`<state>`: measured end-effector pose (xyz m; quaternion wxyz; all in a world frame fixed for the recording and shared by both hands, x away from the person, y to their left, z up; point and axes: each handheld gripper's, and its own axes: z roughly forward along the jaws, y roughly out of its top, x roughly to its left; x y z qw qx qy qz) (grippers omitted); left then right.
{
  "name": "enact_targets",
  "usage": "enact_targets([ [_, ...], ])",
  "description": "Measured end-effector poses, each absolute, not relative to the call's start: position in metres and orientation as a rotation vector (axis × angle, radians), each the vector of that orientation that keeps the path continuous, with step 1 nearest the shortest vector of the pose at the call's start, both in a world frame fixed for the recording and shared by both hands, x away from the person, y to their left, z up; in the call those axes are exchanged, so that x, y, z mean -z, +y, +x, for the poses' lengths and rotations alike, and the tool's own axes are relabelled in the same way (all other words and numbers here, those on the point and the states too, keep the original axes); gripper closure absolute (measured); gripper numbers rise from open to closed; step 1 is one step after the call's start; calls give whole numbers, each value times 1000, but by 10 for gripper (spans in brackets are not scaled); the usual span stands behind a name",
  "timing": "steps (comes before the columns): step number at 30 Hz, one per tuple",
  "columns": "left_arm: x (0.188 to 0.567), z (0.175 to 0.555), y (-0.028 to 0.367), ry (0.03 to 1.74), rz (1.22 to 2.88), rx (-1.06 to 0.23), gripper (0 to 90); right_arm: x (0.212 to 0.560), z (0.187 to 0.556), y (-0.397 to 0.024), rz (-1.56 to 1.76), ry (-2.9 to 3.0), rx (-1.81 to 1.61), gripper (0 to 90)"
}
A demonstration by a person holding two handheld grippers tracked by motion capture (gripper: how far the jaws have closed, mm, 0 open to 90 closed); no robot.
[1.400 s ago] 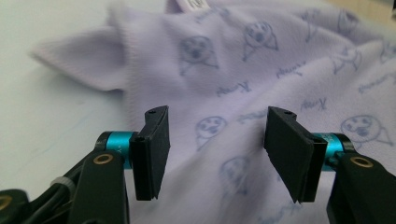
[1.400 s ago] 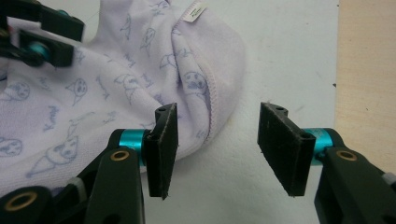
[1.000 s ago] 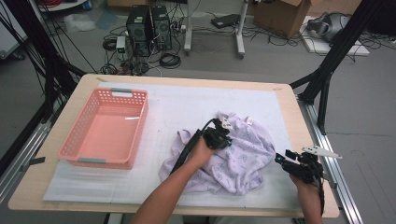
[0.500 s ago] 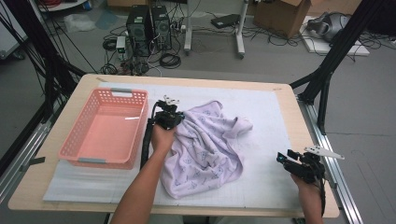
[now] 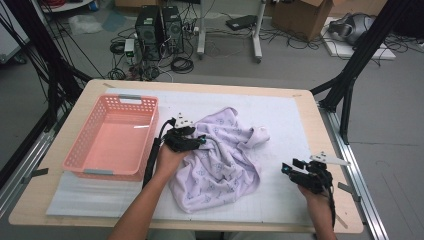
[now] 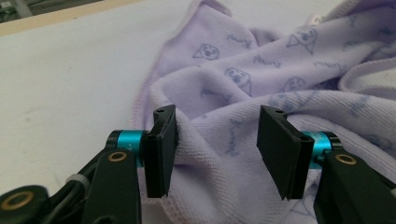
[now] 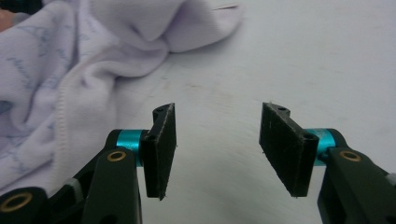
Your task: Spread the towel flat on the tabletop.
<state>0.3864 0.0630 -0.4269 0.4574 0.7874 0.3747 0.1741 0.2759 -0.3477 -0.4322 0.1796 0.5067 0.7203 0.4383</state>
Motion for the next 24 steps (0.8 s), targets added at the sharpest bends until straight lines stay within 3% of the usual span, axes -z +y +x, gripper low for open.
enact_targets([
  [5, 437, 388, 53, 904, 2017, -424, 471, 435, 285, -309, 1308, 2173, -1273, 433],
  [9, 441, 388, 48, 886, 2058, -483, 548, 438, 295, -280, 1213, 2271, -1292, 434],
  [11, 440, 386, 47, 874, 2081, -522, 721, 442, 299, -268, 1162, 2336, -1263, 504],
  [12, 440, 386, 47, 870, 2084, -540, 777, 444, 301, -263, 1132, 2382, -1226, 633],
  [13, 439, 386, 48, 876, 2082, -547, 803, 446, 304, -261, 1091, 2433, -1171, 733],
  [15, 437, 386, 50, 895, 2059, -561, 818, 446, 311, -264, 1112, 2438, -1160, 829],
  [24, 432, 387, 59, 941, 1973, -595, 845, 430, 367, -308, 1290, 2144, -1073, 850],
])
